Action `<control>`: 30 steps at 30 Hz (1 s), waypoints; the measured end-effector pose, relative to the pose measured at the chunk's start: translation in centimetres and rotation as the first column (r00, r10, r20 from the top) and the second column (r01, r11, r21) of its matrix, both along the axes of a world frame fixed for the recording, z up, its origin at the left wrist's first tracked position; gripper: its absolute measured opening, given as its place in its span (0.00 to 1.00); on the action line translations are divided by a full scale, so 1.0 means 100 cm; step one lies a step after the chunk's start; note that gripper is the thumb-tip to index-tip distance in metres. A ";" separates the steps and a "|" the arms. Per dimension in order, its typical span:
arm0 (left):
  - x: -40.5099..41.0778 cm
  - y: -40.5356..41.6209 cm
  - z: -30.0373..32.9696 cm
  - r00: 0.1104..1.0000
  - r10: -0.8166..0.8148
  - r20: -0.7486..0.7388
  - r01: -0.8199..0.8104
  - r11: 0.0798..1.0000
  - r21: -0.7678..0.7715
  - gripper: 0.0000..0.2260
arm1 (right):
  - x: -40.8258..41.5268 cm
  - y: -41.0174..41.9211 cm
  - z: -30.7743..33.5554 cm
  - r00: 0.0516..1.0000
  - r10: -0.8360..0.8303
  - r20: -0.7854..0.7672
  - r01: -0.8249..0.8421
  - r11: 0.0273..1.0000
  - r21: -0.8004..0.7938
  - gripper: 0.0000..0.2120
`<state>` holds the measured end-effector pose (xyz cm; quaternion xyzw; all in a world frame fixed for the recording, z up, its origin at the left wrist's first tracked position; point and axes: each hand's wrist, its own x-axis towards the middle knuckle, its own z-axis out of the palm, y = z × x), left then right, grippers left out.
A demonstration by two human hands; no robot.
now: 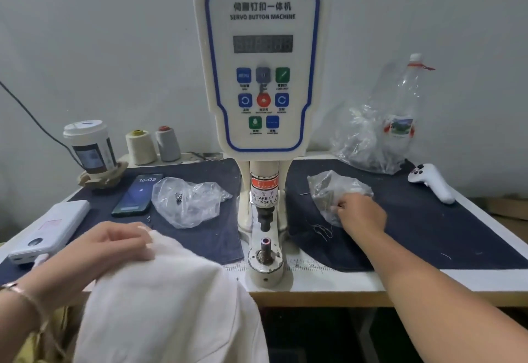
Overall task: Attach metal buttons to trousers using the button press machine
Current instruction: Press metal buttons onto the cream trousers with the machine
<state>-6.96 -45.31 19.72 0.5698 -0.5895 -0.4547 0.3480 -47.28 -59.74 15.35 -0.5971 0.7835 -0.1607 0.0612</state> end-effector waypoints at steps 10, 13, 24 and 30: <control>-0.027 -0.045 -0.059 0.967 0.233 0.098 -0.210 0.956 -0.206 0.09 | 0.002 -0.005 -0.019 0.999 -0.048 -0.025 0.044 0.989 -0.143 0.06; -0.024 -0.048 -0.062 0.968 0.248 0.041 -0.234 0.949 -0.212 0.09 | 0.000 -0.007 -0.021 0.998 -0.056 0.011 0.057 0.981 -0.185 0.06; -0.026 -0.050 -0.063 0.955 0.295 0.024 -0.285 0.938 -0.198 0.09 | -0.001 -0.011 -0.025 0.997 0.020 -0.069 -0.031 0.987 -0.158 0.08; -0.028 -0.050 -0.060 0.949 0.314 0.039 -0.302 0.936 -0.181 0.09 | 0.000 -0.010 -0.026 0.999 -0.001 -0.047 -0.010 0.976 -0.216 0.10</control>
